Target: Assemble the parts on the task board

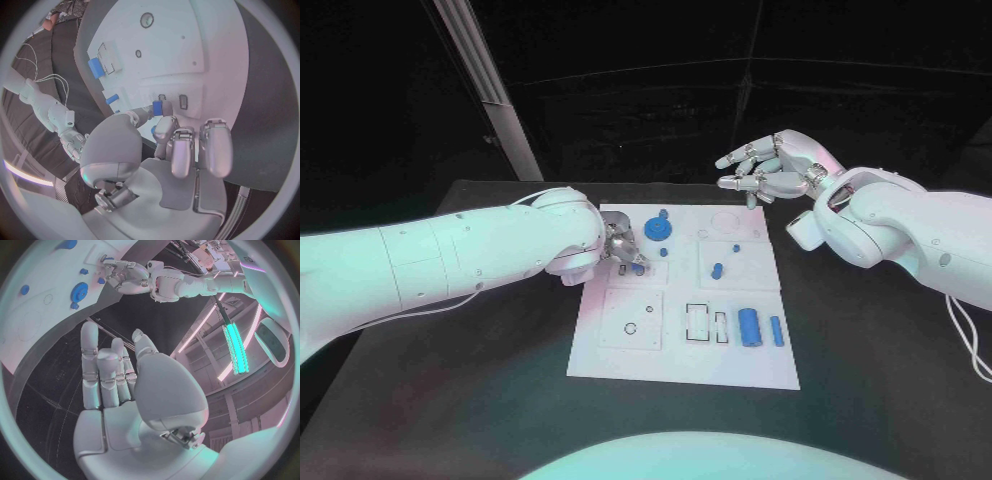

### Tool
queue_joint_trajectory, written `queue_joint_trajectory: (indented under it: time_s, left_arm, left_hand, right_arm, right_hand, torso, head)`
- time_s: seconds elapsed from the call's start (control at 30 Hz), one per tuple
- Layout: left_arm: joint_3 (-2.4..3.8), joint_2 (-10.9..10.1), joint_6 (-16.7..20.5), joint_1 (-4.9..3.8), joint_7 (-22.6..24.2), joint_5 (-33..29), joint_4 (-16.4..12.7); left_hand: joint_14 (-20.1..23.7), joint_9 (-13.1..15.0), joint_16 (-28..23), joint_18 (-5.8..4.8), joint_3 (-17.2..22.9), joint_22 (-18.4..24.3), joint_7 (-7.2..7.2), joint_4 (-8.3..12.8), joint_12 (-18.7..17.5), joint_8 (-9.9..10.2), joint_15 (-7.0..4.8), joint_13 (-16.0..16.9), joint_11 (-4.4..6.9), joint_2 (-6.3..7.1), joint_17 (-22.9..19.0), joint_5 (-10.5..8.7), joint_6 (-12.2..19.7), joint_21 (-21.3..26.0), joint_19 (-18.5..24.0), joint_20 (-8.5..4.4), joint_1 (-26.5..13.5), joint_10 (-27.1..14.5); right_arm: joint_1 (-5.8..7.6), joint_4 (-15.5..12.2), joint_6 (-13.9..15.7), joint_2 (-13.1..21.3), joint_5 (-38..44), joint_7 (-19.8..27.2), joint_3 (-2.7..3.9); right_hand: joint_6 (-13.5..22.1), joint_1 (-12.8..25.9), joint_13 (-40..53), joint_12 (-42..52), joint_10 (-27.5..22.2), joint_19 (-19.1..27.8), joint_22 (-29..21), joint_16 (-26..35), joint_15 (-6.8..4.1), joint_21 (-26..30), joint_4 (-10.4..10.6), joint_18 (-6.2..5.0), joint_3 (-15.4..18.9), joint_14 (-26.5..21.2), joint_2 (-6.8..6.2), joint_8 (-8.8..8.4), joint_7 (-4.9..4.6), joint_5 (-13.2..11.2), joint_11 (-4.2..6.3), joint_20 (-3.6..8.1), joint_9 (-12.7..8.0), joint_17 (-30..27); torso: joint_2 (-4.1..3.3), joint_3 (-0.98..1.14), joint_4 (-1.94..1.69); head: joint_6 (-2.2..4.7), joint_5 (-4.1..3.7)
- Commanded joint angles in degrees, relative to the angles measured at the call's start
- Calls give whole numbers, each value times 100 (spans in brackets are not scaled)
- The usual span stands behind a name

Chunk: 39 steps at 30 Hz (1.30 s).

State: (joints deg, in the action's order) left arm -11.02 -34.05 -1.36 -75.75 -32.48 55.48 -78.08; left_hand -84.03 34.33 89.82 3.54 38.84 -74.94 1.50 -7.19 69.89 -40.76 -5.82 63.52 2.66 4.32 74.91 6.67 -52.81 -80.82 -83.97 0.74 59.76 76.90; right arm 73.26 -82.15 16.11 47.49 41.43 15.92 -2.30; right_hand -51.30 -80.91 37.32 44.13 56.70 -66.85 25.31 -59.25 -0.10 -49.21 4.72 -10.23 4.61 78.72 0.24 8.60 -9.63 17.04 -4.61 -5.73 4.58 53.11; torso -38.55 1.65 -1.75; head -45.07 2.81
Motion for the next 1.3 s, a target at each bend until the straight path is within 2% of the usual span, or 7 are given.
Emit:
queue_joint_trajectory:
  time_s: [0.03, 0.23, 0.33, 0.5, 0.8, 0.97, 1.3]
  left_arm:
    - [5, 33, -555, -56, -59, -27, 51]
    - [5, 148, -1148, -144, -115, -46, 228]
    - [6, 203, -1312, -168, -137, -71, 309]
    - [7, 296, -1491, -201, -157, -86, 451]
    - [7, 528, -1516, -228, -167, -151, 780]
    - [7, 635, -1434, -231, -169, -161, 919]
    - [4, 739, -1591, -225, -189, -166, 999]
  left_hand:
    - [-597, 15, 18, -39, 417, -51, -28, 436, 4, -24, -13, -12, 8, -91, 1509, 13, -62, 19, -66, -32, 66, 33]
    - [-597, 59, 18, -25, 335, 17, -26, 426, -22, -38, -6, -44, 3, -120, 1509, -63, -62, 71, -32, -28, 4, 33]
    - [-597, 112, 18, -23, 272, 21, -30, 435, -37, -47, -5, -57, 4, -194, 1509, -288, -51, 82, -24, -25, -15, 34]
    - [-597, 147, 18, -24, 235, 16, -31, 442, -52, -56, -4, -76, 4, -226, 1509, -362, -49, 82, -24, -25, -25, 30]
    - [-597, 196, 18, -20, 152, 30, -31, 407, -72, -70, -6, -98, 4, -273, 1509, -393, -46, 96, -15, -27, -71, 23]
    - [-597, 214, 18, -19, 134, 33, -35, 422, -98, -71, -10, -130, 7, -282, 1509, -393, -25, 100, -13, -31, -60, 5]
    - [-597, 233, 18, -19, 103, 31, -32, 438, -119, -65, -14, -153, 9, -284, 1509, -398, 4, 101, -11, -36, -52, -9]
  right_arm:
    - [10, 2, -62, -10, 5, 13, 4]
    - [10, 9, -77, -27, 10, 5, 4]
    - [10, 13, -81, -34, 11, 3, 4]
    - [10, 20, -88, -44, 12, -1, 4]
    - [10, 28, -91, -68, 12, -2, 4]
    - [10, 33, -92, -76, 16, -2, 4]
    - [10, 41, -105, -89, 18, -7, 4]
  right_hand:
    - [26, 17, -5, 25, -32, 22, 5, 16, 9, -18, 29, -22, -6, -46, 15, 20, 6, 20, 7, -2, 7, -10]
    - [31, 19, -8, 28, -39, 28, 7, 29, 11, -18, 32, -21, -5, -57, 15, 23, 5, 24, 6, -4, 7, -28]
    - [31, 19, -8, 28, -39, 28, 7, 29, 11, -18, 32, -21, -5, -57, 15, 23, 5, 24, 6, -4, 7, -28]
    - [36, 22, -11, 30, -46, 33, 8, 32, 13, -18, 34, -21, -5, -64, 13, 25, 4, 27, 4, -6, 6, -33]
    - [36, 22, -11, 30, -46, 33, 8, 32, 13, -18, 34, -21, -5, -64, 13, 25, 4, 27, 4, -6, 6, -33]
    - [36, 22, -11, 30, -46, 33, 8, 32, 13, -18, 34, -21, -5, -64, 13, 25, 4, 27, 4, -6, 6, -33]
    - [36, 22, -11, 30, -46, 33, 8, 32, 13, -18, 34, -21, -5, -64, 13, 25, 4, 27, 4, -6, 6, -33]
  torso:
    - [-3, 0, 5]
    - [-4, 0, 6]
    - [-5, 0, 4]
    - [-3, -2, -2]
    - [-5, 1, 7]
    - [-4, -4, -4]
    - [-2, -8, -5]
  head:
    - [-7, 1]
    - [-7, 0]
    - [-12, -6]
    - [-26, -14]
    - [-17, -2]
    - [-28, -11]
    - [-47, 3]
